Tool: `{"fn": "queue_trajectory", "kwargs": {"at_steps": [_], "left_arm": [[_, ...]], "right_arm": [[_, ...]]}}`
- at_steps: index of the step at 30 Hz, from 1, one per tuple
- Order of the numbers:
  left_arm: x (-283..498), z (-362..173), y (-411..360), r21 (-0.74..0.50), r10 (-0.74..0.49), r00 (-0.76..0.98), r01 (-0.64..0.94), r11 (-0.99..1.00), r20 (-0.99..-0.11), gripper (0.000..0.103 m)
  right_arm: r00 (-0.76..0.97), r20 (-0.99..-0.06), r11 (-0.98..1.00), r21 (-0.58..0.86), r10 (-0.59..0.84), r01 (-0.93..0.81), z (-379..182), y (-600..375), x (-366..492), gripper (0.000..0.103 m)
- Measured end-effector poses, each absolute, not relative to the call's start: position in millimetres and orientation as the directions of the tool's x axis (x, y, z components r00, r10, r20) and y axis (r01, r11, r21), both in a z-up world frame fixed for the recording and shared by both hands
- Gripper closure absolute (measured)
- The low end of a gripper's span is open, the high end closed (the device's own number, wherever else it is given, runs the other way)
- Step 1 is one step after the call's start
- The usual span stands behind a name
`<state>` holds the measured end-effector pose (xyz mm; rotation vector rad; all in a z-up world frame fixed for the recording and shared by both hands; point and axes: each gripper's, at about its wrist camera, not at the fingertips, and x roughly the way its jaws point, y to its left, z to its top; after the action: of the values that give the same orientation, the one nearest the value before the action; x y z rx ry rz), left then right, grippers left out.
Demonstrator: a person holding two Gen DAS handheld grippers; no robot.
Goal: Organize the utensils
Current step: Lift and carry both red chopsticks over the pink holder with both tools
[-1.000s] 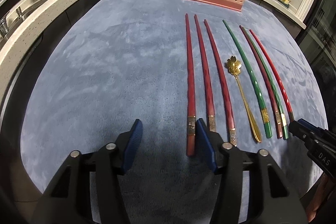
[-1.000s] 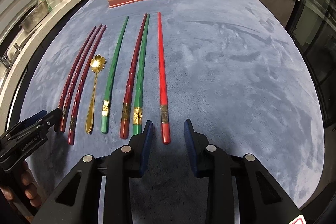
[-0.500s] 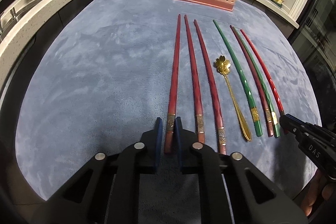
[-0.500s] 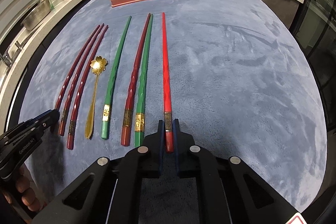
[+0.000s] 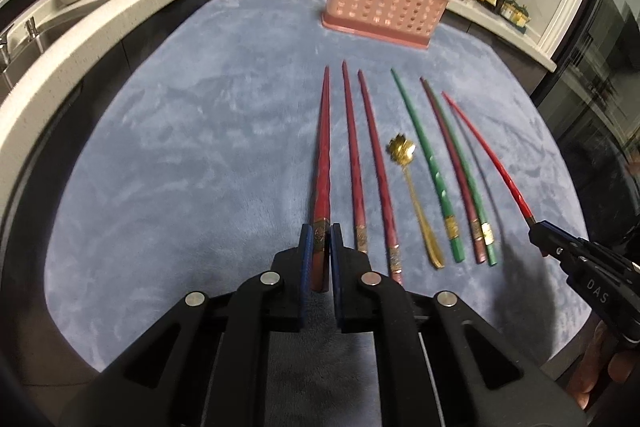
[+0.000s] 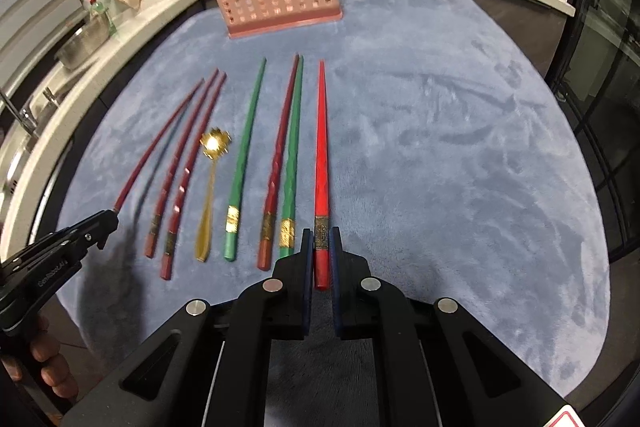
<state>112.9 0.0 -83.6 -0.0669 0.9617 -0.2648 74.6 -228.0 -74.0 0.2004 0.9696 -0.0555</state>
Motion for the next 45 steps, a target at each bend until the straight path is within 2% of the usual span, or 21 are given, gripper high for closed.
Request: {"fn": "queue_trajectory", "kwargs": {"at_steps": [18,33,45], "left_arm": [[127.8,13.6,18.4,-0.206,-0.282,0.693,0.194,0.959,-0.664,0.096],[180.2,73.2,13.6,-0.171,-0.26,0.783,0.197,0.965,-0.565,0.096],[231.5,138.7,-11.9,-0.173,-0.297,0.837,0.244,0.954,-0.459,0.096]], "right_arm": [[0.768,-0.638,0.955,0.257,0.051,0.15,42.8,-261.6,77.9,0.096],[0.822,-0.569,0.952,0.264,0.025,0.154,81.9,-283.5,111.2,0.096],[0.875,-0.475,0.939,0.333,0.093,0.08,130.5,-303.5,164.7,0.096]]}}
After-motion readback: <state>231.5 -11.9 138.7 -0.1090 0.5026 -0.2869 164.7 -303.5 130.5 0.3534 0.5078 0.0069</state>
